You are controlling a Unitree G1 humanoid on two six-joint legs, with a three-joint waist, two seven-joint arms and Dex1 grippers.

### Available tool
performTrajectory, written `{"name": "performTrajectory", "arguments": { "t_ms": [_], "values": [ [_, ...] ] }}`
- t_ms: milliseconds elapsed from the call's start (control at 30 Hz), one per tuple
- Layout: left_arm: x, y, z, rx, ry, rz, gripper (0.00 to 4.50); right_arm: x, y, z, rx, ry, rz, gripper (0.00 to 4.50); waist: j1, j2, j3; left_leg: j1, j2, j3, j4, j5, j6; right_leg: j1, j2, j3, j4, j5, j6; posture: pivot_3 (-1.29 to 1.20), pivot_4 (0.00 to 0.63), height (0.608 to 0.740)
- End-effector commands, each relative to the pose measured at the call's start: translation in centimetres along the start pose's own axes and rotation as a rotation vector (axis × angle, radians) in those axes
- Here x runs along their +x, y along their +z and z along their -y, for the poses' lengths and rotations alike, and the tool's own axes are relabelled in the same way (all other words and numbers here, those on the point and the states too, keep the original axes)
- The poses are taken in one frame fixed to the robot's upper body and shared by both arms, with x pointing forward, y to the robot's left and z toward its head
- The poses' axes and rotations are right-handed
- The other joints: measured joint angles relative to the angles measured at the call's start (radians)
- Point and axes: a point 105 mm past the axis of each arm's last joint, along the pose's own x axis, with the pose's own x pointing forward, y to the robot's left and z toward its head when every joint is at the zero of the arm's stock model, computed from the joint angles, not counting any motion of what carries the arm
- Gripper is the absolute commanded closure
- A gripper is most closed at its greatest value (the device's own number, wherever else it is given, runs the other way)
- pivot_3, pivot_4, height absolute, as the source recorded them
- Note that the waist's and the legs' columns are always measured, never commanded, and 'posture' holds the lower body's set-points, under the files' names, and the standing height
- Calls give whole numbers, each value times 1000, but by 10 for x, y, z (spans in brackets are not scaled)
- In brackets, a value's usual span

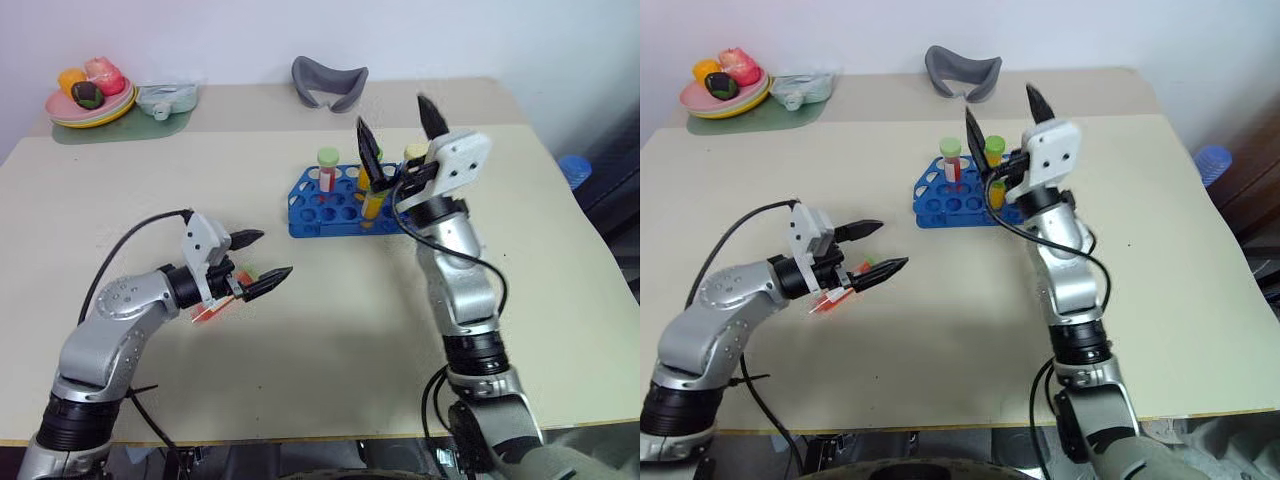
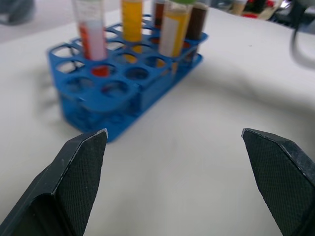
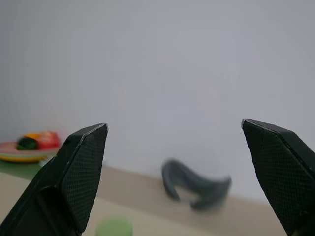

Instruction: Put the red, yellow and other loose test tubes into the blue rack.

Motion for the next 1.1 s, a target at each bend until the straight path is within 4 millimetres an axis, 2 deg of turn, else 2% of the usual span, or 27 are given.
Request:
{"name": "performTrajectory", "arguments": {
  "t_ms": [33,233,367,467,733,1100],
  "values": [
    [-8,11,-12,30,64,-138,0,-14,17,-24,32,298,-62,52,0,0,0,0,0,0,0,0,0,0,0,0,0,0,0,0,150,740],
    [-16,17,-15,109,51,-392,0,-66,11,-46,54,635,-292,52,0,-1,0,0,0,-1,-1,0,0,1,0,0,-2,0,0,0,150,740],
    [-24,0,-19,82,84,-713,0,-96,7,-56,87,763,-413,52,0,-1,0,0,0,-1,0,0,1,1,1,0,-1,0,0,0,150,740],
    [-26,-6,-22,77,94,-841,0,-106,5,-60,105,803,-460,52,-2,-1,1,0,-1,-1,1,0,1,2,1,0,-2,0,0,0,150,740],
    [-14,-27,-21,80,40,-954,0,-111,3,-68,122,822,-484,52,3,-2,1,0,-1,-1,1,0,1,2,1,0,-2,0,0,0,150,740],
    [2,-29,-19,80,51,-991,0,-117,2,-74,127,816,-501,52,21,-2,1,-2,-1,-1,5,-1,2,2,1,0,-2,0,0,0,150,740]
  ]
}}
